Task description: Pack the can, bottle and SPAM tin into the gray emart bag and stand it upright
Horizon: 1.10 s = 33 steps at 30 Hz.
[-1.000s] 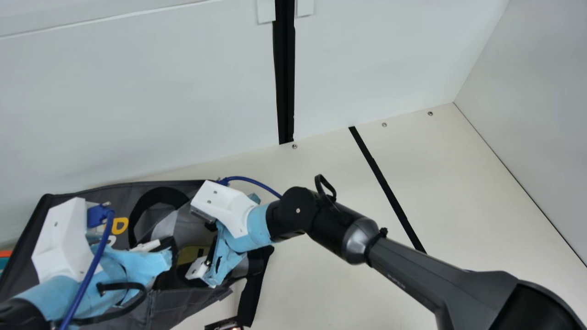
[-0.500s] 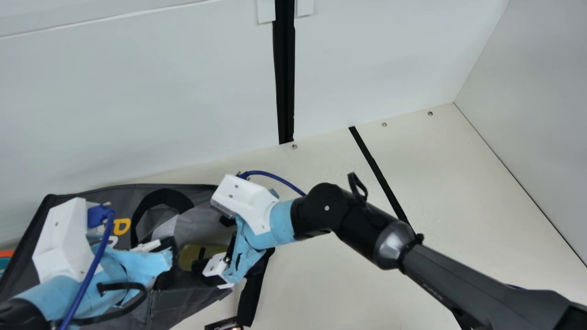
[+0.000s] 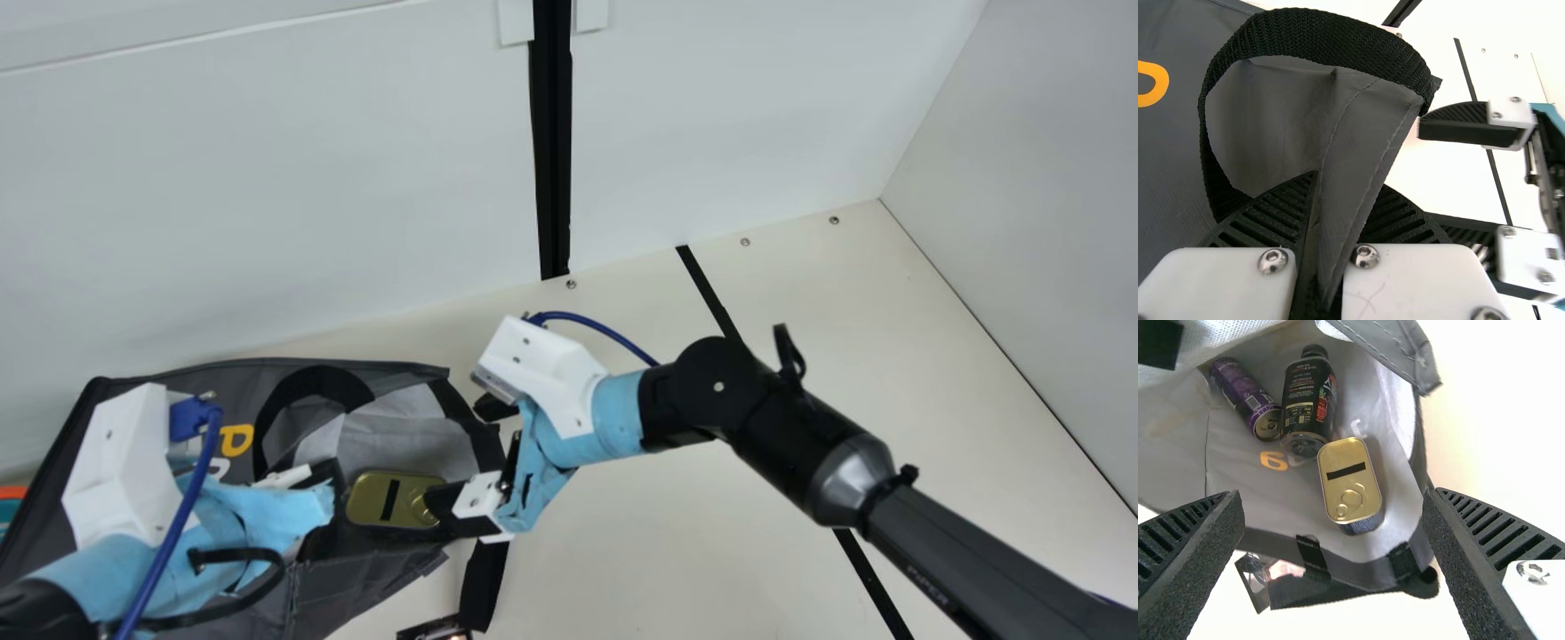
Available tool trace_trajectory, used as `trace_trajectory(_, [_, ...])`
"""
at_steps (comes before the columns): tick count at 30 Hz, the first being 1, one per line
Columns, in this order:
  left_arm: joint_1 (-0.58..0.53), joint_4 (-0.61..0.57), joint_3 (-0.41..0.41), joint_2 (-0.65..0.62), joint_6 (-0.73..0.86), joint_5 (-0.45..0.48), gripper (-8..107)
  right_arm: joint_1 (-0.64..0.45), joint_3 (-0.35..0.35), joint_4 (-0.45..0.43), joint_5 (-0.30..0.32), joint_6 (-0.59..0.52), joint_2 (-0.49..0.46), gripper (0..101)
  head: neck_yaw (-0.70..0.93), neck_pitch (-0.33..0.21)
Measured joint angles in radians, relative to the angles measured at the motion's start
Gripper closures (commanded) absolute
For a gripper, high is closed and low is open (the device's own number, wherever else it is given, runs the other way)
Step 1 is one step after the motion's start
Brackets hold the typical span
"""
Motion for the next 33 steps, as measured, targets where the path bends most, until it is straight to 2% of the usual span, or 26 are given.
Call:
trace_trajectory(16, [0.000,0.000,0.000,0.000,0.000,0.000,107,-0.187,-0.005,0.011,0.177,-0.085,-0.079,6,0.000,0.000])
trace_trajectory(21, [0.000,0.000,0.000,0.000,0.000,0.000,107,-0.247,-0.013,0.005,0.216,-0.098,-0.096,6,0.002,0.000])
trace_trajectory(27, [0.000,0.000,0.000,0.000,0.000,0.000,107,-0.317,-0.016,-0.012,0.236,-0.090,-0.123,6,0.000,0.000])
trace_trajectory(33, [0.000,0.000,0.000,0.000,0.000,0.000,107,-0.379,-0.008,-0.034,0.227,-0.052,-0.159,6,0.000,0.000])
